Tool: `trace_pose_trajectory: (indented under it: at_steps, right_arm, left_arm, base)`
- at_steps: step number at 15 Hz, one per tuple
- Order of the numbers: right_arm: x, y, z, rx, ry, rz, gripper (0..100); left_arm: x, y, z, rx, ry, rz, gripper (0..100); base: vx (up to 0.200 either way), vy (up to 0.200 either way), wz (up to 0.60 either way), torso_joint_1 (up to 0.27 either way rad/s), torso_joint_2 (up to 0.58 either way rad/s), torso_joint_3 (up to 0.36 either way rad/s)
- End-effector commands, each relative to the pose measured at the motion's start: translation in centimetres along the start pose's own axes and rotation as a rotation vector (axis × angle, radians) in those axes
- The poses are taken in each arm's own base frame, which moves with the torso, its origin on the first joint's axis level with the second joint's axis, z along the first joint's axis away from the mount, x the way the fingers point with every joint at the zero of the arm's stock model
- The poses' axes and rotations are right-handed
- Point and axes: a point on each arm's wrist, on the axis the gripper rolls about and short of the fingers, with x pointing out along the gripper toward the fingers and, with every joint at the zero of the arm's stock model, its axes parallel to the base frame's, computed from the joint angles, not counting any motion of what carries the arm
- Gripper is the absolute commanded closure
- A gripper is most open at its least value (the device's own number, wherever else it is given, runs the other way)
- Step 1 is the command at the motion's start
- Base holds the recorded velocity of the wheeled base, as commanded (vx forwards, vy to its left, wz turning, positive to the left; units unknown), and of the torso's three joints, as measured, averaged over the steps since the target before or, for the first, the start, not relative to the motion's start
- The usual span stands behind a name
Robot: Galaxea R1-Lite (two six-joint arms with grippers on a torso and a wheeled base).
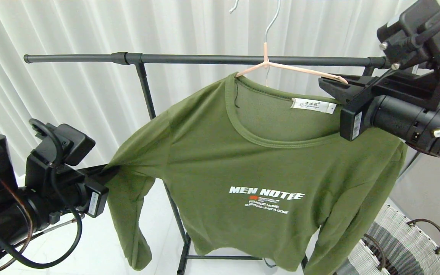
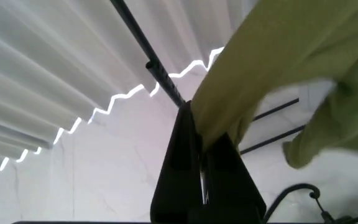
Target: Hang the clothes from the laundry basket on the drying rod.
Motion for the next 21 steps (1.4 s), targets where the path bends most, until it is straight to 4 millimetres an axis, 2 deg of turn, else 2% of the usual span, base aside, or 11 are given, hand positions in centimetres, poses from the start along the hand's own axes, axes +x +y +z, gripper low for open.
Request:
trace_pose_trajectory:
  at_steps: [1, 4, 7, 11, 16, 19, 21]
  right_arm:
    - [-0.2, 0.0, -0.1, -0.003, 0.005, 0.000, 100]
    - [-1.5, -0.5, -0.8, -0.007, 0.046, -0.056, 100]
    - [-4.2, -2.1, -1.9, -0.016, 0.093, -0.147, 100]
    - [-10.2, -4.6, -4.0, -0.048, 0.217, -0.271, 100]
    - [-17.4, -5.8, -4.7, -0.073, 0.362, -0.413, 100]
    - [-19.7, -6.0, -4.9, -0.083, 0.435, -0.532, 100]
    - [-20.2, -6.3, -4.9, -0.088, 0.468, -0.613, 100]
  left_arm:
    - [-0.4, -0.1, 0.3, 0.003, -0.020, -0.002, 0]
    - [-1.0, 0.0, 0.4, 0.001, -0.038, 0.006, 0]
    - [-1.5, 0.0, 0.5, -0.002, -0.053, 0.014, 0]
    - [-1.5, 0.0, 0.3, -0.004, -0.046, 0.011, 0]
    - [-1.3, -0.1, -0.1, 0.005, -0.024, 0.015, 0]
    - [-1.3, -0.1, -0.1, 0.005, -0.017, 0.023, 0]
    - [-1.2, -0.1, -0.2, 0.005, -0.013, 0.025, 0]
  base:
    - [0.000, 0.000, 0.00, 0.000, 0.00, 0.000]
    - [0.000, 0.000, 0.00, 0.000, 0.00, 0.000]
    - [0.000, 0.000, 0.00, 0.000, 0.00, 0.000]
    - [0.000, 0.000, 0.00, 0.000, 0.00, 0.000]
    - [0.000, 0.000, 0.00, 0.000, 0.00, 0.000]
    - [0.000, 0.000, 0.00, 0.000, 0.00, 0.000]
    - [0.000, 0.000, 0.00, 0.000, 0.00, 0.000]
